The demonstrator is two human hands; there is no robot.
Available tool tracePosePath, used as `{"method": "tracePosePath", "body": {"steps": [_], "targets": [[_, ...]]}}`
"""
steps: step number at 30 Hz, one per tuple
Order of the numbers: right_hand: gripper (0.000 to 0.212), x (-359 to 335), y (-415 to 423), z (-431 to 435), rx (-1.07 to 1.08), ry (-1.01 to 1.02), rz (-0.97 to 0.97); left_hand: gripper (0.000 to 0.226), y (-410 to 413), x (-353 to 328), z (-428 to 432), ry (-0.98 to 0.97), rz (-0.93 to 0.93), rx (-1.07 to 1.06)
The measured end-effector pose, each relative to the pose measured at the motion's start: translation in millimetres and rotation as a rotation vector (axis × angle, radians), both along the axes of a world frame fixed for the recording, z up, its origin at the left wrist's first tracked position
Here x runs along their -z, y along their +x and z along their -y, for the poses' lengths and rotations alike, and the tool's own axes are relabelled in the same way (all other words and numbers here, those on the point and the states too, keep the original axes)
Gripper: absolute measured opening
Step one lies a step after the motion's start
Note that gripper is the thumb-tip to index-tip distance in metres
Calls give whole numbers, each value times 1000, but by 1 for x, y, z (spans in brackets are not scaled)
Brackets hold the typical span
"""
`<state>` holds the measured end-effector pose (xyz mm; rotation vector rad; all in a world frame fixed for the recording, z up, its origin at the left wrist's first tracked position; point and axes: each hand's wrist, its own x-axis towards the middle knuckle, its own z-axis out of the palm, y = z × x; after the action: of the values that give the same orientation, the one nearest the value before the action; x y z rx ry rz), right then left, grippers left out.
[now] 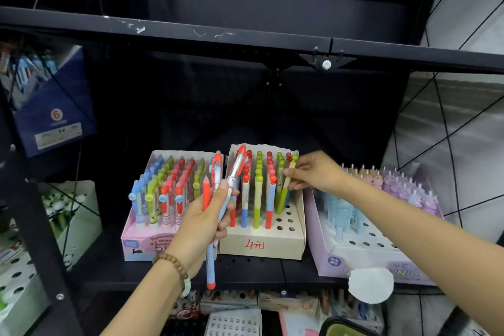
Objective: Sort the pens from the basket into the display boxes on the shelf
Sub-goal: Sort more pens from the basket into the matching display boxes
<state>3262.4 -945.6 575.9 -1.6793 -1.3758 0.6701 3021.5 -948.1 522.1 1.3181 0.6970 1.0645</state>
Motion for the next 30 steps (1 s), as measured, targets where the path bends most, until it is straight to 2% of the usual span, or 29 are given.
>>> {"method": "tracePosePath", "body": {"steps": [4, 7, 11, 15, 18, 21, 23, 27, 30], "targets": [[27, -1, 0, 6, 12, -25, 9, 42, 7, -2, 8, -59, 6, -5], [32, -5, -6, 5, 46, 7, 141, 44, 12, -5, 13, -96, 8, -31], [29, -11, -13, 3, 55, 88, 295, 45, 5, -8, 15, -65, -1, -57], [30, 4, -23, 2, -9, -60, 349, 44, -6, -8, 16, -74, 5, -113], [28, -12, -24, 14, -27, -84, 273, 47, -13, -7, 17, -96, 22, -130], [15, -46, -40, 29, 22, 193, 302, 52, -18, -8, 17, -82, 59, -124], [21, -61, -68, 36, -72, 279, 248, 53, -18, -10, 17, -62, 91, -107], [32, -60, -116, 36, -397, 69, -37, 50, -26, -17, 14, -18, 71, -101], [28, -68, -119, 26, -341, 183, -235, 49, -51, -26, 2, 34, 25, -214]]}}
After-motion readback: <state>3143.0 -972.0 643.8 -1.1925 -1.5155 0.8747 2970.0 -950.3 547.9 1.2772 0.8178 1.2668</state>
